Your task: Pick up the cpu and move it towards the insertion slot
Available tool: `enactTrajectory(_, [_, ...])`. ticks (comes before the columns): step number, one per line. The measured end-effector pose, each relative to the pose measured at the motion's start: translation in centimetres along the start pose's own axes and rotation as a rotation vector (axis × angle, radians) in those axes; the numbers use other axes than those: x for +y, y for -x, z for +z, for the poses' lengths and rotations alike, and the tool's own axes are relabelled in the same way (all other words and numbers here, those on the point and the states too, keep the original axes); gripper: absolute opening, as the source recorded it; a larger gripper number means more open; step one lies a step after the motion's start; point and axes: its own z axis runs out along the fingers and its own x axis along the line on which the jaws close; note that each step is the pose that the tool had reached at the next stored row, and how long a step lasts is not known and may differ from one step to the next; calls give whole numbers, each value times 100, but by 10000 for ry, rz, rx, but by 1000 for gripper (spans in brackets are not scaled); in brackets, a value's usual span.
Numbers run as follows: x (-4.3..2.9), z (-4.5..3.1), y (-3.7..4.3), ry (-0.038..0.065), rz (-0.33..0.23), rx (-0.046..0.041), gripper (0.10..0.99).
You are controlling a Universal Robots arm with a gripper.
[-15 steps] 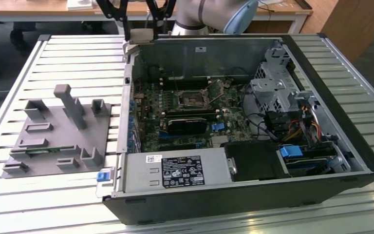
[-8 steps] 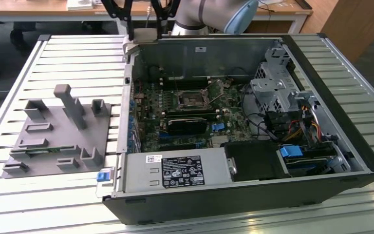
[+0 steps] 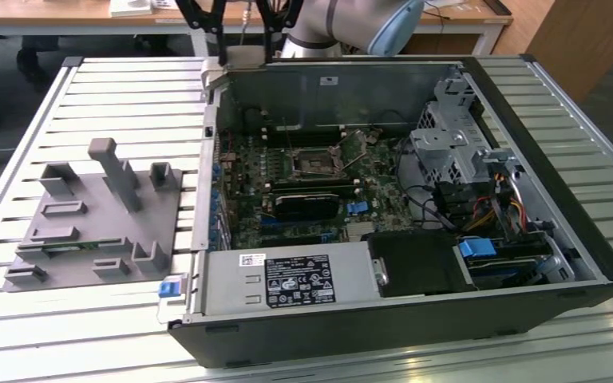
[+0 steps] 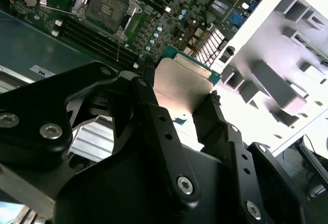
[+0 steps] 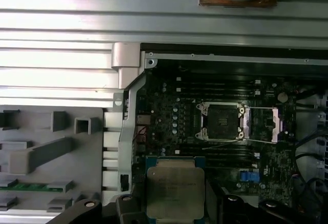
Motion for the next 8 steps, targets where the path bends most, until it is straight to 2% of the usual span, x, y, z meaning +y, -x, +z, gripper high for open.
enactTrajectory(8, [15, 0, 90, -1, 0, 1, 541])
